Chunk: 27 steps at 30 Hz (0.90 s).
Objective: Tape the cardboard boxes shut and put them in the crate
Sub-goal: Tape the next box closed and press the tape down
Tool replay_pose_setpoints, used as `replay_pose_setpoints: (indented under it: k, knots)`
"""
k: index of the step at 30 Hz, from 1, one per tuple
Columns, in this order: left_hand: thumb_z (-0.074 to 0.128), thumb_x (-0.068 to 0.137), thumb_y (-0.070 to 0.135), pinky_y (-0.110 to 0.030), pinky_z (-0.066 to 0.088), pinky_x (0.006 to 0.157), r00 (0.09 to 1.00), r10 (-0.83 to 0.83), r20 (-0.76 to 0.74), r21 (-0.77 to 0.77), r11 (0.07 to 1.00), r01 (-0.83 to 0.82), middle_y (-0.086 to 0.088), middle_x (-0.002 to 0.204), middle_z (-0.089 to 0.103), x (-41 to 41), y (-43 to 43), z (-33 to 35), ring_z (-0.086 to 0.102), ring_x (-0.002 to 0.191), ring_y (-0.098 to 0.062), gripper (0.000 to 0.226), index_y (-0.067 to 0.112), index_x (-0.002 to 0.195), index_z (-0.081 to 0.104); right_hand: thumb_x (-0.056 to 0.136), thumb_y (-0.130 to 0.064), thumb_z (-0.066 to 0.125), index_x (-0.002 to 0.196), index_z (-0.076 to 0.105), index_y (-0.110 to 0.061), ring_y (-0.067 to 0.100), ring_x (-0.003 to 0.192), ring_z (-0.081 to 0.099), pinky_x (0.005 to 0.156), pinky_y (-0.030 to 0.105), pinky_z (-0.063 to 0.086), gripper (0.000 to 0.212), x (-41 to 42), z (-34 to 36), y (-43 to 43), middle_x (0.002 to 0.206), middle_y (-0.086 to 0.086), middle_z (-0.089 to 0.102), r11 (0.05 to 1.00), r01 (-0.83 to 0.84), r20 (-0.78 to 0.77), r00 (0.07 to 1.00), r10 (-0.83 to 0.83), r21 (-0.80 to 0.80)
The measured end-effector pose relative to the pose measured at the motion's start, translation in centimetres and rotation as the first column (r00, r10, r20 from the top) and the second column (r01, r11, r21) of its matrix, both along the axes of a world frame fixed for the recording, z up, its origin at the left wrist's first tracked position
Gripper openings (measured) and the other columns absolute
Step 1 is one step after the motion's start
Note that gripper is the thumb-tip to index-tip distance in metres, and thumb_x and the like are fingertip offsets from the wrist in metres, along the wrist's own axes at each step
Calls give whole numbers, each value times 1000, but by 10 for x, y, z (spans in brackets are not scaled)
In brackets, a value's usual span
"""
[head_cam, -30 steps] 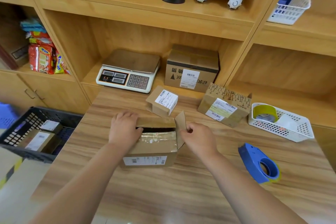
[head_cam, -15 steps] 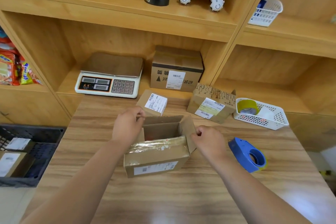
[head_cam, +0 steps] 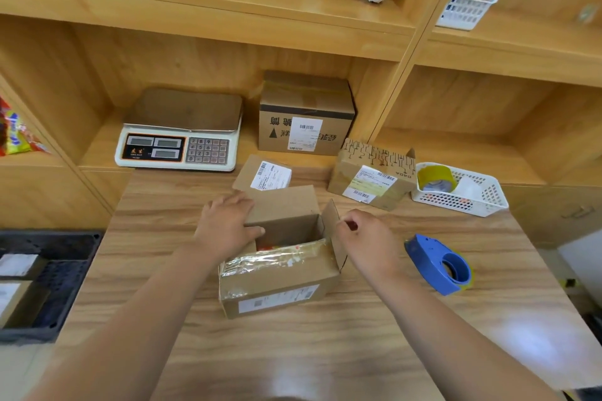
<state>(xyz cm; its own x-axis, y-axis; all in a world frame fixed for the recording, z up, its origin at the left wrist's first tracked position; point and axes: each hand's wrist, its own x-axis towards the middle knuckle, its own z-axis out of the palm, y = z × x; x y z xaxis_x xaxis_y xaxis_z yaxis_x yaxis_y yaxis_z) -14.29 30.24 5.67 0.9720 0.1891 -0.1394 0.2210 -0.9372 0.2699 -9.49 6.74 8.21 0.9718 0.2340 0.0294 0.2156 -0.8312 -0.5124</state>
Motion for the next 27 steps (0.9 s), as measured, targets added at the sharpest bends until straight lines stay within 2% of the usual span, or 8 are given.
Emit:
replay_pose_setpoints:
  k: [3,7,10,13,17,19,21,27]
  knots:
    - [54,90,47,-33,18,112,999,-13,44,-71,997,16,1,150,36,-7,-4,10,24,141,-16,53,23,137,46,89,-22,54,74,64,-20,8,63,54,53,21,33,17,8,-1,-3,66,-10,60,999,-19,-24,1000,20,28]
    - [51,82,63,-47,0,117,989,-146,24,138,980,141,8,143,46,-24,-23,15,11,145,-14,61,31,134,48,90,-24,55,76,64,-24,7,68,56,56,15,37,16,12,-5,-9,73,-11,64,994,-78,-39,996,81,71]
    - [46,81,69,-61,-14,111,963,-256,-77,299,916,268,7,145,41,-36,-48,9,-4,147,-21,67,30,135,48,89,-27,57,75,63,-24,8,74,59,67,23,44,16,15,-5,-13,77,-10,65,987,-131,-30,990,135,93]
    - [49,83,65,-59,-20,109,970,-224,-96,346,906,244,6,143,42,-43,-69,5,-9,146,-22,70,21,137,45,87,-28,60,78,68,-20,10,79,60,77,30,46,14,21,-7,-16,82,-9,67,980,-182,5,983,182,86]
    - [69,71,57,-56,-7,115,990,-129,52,344,933,104,3,123,59,-52,-84,5,14,145,-22,63,17,118,56,86,-28,60,77,68,-20,10,73,59,65,24,38,15,27,-6,-18,78,-9,67,971,-229,-4,973,230,73]
    - [85,49,50,-56,11,114,978,-144,148,357,930,83,0,98,67,-58,-88,0,38,130,-23,61,15,94,63,86,-26,60,74,66,-21,10,73,59,64,25,37,14,29,-6,-18,76,-9,67,972,-226,-11,974,227,67]
    - [90,38,43,-56,21,108,956,-152,252,331,942,63,-2,84,66,-63,-91,-10,47,117,-22,61,12,83,62,84,-24,60,69,62,-22,13,73,59,70,28,41,15,31,-8,-18,73,-8,65,971,-222,-17,974,224,85]
    - [82,55,6,-43,35,104,817,-161,553,272,962,6,-4,80,65,-82,-107,-32,61,90,-21,29,11,75,61,81,-26,62,63,56,-22,13,66,57,67,31,41,19,33,-8,-17,64,-6,61,965,-234,-51,969,241,118]
